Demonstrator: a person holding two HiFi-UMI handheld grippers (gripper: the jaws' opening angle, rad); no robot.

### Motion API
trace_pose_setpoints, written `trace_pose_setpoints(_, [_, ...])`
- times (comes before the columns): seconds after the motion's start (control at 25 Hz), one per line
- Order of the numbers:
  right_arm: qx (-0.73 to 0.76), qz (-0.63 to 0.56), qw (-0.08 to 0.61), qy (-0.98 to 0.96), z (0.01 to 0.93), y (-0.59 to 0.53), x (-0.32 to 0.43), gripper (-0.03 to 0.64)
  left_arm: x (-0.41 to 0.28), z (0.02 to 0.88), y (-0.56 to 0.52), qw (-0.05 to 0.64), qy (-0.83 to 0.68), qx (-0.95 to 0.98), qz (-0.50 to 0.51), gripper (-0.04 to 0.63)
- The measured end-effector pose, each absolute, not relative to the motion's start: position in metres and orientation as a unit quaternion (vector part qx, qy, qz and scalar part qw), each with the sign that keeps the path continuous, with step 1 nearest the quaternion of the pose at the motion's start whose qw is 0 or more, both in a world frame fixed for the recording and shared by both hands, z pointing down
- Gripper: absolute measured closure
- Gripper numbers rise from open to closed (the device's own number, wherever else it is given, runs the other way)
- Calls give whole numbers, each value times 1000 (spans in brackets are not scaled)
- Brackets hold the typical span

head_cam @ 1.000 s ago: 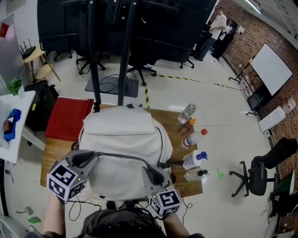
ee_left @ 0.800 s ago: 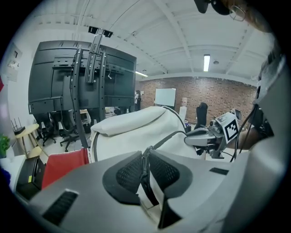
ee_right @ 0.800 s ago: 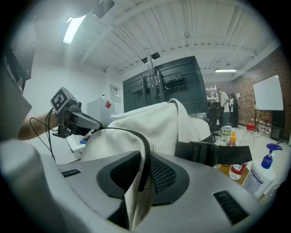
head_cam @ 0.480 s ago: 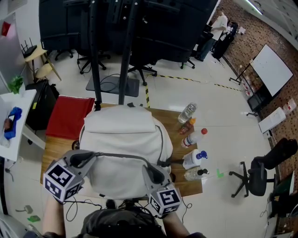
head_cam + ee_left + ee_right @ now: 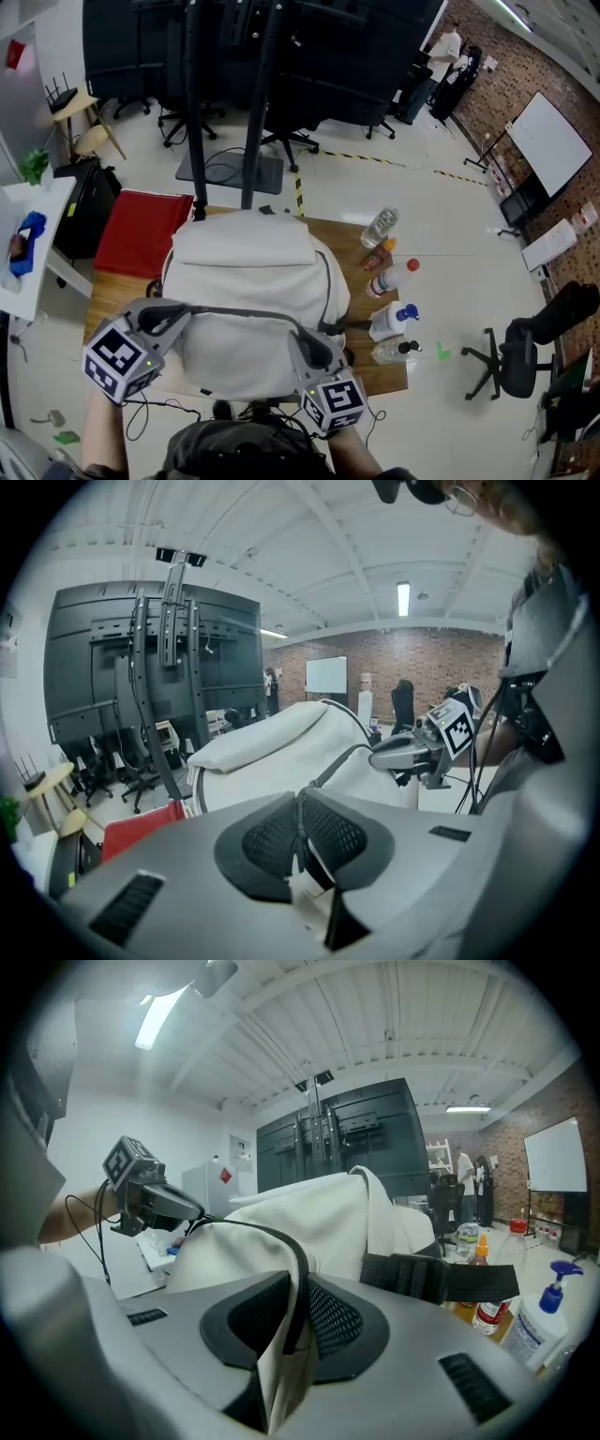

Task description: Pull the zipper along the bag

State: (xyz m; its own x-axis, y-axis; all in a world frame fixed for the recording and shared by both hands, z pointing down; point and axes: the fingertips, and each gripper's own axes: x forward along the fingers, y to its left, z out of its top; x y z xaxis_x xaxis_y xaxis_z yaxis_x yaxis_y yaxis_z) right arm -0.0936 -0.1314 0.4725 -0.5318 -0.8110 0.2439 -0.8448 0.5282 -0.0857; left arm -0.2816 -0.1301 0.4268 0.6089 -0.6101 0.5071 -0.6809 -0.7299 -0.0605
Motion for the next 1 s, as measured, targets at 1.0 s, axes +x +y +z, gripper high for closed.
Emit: trace_pose_setpoints(1.0, [491,110,77,-861,476,-133,-91,552,-337,484,-91,211,-399,886,102,558])
